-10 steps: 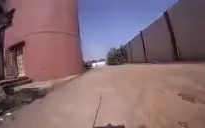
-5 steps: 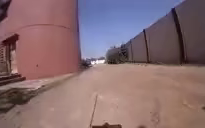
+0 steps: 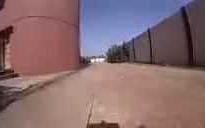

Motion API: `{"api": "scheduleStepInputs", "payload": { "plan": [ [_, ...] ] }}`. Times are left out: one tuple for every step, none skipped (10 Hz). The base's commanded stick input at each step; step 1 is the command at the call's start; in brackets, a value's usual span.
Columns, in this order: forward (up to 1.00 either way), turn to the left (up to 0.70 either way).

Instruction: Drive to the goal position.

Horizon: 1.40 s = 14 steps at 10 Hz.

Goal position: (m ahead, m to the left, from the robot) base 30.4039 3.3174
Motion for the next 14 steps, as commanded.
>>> {"api": "scheduleStepInputs", "payload": {
  "plan": [
    [1.0,0.0],
    [1.0,0.0],
    [1.0,0.0],
    [1.0,0.0],
    [1.0,0.0],
    [1.0,0.0],
    [1.0,0.0],
    [1.0,0.0],
    [1.0,0.0],
    [1.0,0.0],
    [1.0,0.0],
    [1.0,0.0],
    [1.0,0.0],
    [1.0,0.0]
  ]
}}
